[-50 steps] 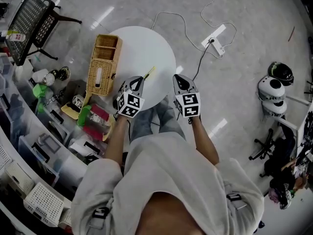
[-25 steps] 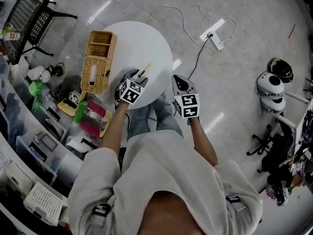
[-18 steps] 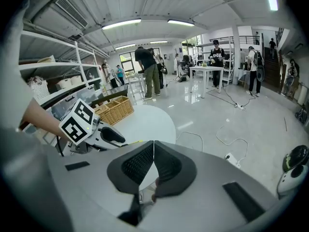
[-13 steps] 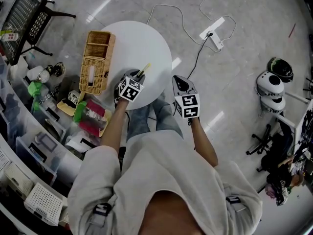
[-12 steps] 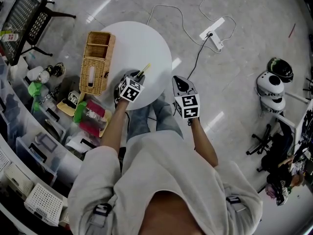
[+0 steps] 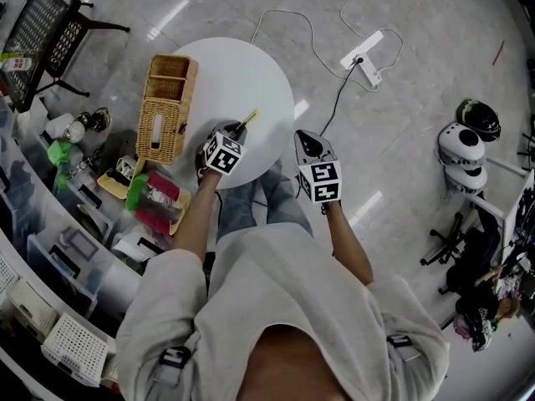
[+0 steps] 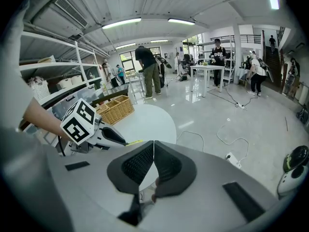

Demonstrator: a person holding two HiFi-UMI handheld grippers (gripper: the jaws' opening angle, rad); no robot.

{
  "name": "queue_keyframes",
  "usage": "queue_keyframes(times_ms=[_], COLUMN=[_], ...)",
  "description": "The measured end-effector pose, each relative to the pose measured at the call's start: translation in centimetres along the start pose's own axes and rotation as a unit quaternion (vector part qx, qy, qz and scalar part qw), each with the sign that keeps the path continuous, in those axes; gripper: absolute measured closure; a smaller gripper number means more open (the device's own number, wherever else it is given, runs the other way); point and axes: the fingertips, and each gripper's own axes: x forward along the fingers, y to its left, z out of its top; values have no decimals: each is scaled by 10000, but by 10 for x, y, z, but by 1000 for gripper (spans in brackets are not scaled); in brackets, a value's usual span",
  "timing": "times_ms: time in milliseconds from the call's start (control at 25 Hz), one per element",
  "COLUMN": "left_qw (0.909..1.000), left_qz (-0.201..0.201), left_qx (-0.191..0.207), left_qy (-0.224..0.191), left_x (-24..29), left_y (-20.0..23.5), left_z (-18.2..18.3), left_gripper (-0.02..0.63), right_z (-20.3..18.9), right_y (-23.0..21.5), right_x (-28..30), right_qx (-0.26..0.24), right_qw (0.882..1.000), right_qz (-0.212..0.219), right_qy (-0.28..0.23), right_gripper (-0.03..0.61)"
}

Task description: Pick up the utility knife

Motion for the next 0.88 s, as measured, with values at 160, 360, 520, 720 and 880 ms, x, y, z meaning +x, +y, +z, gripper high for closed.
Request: queue_keyframes(times_ms=[160, 360, 520, 720, 880], left_qw=[9998, 9968, 9896, 9789, 9688], left_qz=[49, 298, 548, 742, 901], left_qx=[-57, -192, -450, -745, -945], left_qy=[-209, -717, -1254, -1754, -2105], left_x=[-8, -33, -61, -94, -124], left_y=[0, 7, 13, 19, 22], left_z=[7, 24, 40, 49, 55], left_gripper=[540, 540, 540, 540, 540], right_z=[1, 5, 9, 18, 25], right_y=[2, 6, 9, 16, 19], right_x=[1, 2, 4, 6, 4], right_qx=[-27, -67, -89, -141, -173], right_qw=[10000, 10000, 9999, 9998, 9997], right_qz=[9, 31, 45, 62, 34], right_qy=[5, -11, -56, -138, -190], right_gripper=[546, 546, 546, 546, 546])
